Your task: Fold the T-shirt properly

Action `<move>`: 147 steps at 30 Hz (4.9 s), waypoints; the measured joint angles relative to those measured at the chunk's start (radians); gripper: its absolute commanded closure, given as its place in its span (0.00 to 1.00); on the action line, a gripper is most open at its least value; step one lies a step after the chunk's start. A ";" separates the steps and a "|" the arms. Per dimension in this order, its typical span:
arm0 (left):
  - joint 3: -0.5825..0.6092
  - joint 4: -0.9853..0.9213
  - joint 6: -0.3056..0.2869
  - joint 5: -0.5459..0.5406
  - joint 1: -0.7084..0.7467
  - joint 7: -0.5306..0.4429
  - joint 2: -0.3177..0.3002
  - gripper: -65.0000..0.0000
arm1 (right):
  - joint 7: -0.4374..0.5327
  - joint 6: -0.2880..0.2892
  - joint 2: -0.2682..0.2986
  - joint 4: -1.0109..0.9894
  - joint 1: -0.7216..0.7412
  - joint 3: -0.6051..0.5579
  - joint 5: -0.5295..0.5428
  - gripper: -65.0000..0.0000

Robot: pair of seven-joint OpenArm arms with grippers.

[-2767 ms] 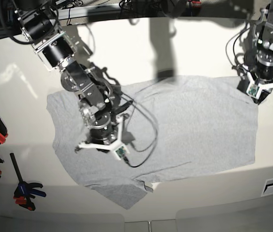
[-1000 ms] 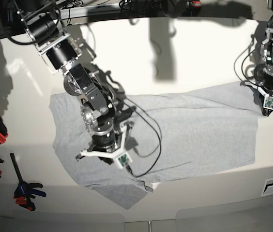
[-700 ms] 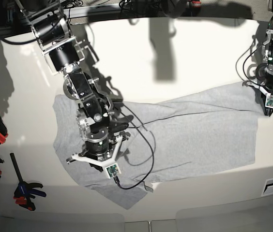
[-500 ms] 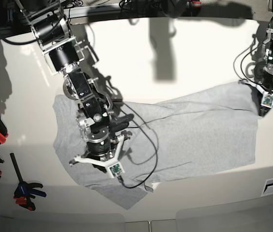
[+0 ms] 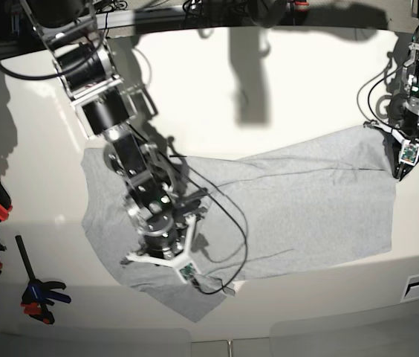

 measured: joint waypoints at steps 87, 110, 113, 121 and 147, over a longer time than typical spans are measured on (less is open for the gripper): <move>-0.054 -0.071 0.090 -0.246 0.028 0.311 0.275 0.61 | 0.031 0.195 0.042 0.188 -0.486 0.460 0.246 0.54; -0.057 -0.051 0.082 -0.129 0.040 0.393 0.260 0.62 | -0.014 0.198 0.206 0.188 -0.488 0.459 0.254 0.54; -0.058 0.005 0.088 -0.129 0.126 0.387 0.216 0.62 | -0.032 0.209 0.216 0.188 -0.487 0.459 0.258 0.54; -0.060 0.185 0.111 -0.115 0.301 0.454 0.185 0.62 | -0.031 0.225 0.223 0.193 -0.519 0.460 0.254 0.54; -0.174 0.056 -0.030 -0.499 0.080 0.619 0.283 0.62 | -0.036 0.221 0.255 0.238 -0.584 0.463 0.280 0.54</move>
